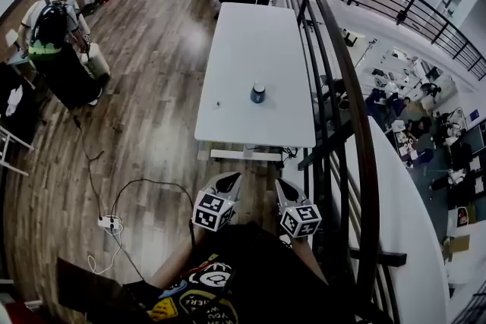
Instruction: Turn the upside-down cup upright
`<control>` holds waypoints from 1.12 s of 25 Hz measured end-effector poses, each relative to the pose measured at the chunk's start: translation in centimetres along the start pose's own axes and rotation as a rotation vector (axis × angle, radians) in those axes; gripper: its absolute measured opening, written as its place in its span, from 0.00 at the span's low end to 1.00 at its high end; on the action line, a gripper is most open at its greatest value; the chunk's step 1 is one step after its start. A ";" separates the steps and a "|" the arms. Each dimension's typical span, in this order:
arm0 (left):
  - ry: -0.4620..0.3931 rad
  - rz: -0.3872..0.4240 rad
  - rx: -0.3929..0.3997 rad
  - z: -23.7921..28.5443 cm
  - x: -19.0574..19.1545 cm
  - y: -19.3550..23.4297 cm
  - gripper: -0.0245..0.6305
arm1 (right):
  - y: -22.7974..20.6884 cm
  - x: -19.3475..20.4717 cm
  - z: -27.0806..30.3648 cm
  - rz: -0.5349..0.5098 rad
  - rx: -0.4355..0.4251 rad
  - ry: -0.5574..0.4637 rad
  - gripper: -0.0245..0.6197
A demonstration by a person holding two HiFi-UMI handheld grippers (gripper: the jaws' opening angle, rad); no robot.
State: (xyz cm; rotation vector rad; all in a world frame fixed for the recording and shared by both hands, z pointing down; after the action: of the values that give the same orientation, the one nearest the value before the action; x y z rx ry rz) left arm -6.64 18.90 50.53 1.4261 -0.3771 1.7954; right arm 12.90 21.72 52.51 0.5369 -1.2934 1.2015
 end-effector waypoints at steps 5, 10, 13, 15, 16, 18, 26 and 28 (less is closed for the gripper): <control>-0.010 -0.021 -0.006 -0.5 0.1 1.5 0.04 | 0.5 0.3 0.9 0.093 -0.054 -0.028 0.04; -0.004 -0.038 0.003 -1.0 0.8 2.5 0.04 | 1.2 1.0 1.7 0.089 -0.038 -0.011 0.04; 0.003 -0.038 0.007 -0.9 1.5 3.7 0.04 | 1.6 1.4 2.5 0.074 -0.015 -0.003 0.04; 0.013 -0.028 0.005 -0.6 1.7 4.9 0.04 | 1.5 1.5 3.4 0.068 -0.005 0.003 0.04; 0.015 -0.029 0.001 -0.4 1.8 5.4 0.04 | 1.4 1.5 3.9 0.067 -0.004 0.007 0.04; 0.019 -0.034 -0.009 0.1 1.6 6.4 0.04 | 1.2 1.4 4.9 0.065 -0.007 0.016 0.04; 0.024 -0.033 -0.018 7.3 -0.2 10.5 0.04 | -3.8 0.0 12.1 0.053 -0.023 0.042 0.04; 0.026 -0.026 -0.035 10.0 -0.9 12.1 0.04 | -6.0 -0.5 14.7 0.035 -0.032 0.059 0.04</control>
State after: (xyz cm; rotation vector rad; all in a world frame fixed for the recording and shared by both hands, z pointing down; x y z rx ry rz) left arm -8.64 4.16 55.81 1.3763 -0.3736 1.7762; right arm 11.89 6.75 57.82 0.4536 -1.2740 1.2152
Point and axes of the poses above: the fingertips, and each gripper's own axes: z forward along the fingers, y to its left, x out of its underside, the point moved 7 cm from there along -z, backward along the fingers, and after that the axes turned 5 degrees about -y, right-handed, at the moved point
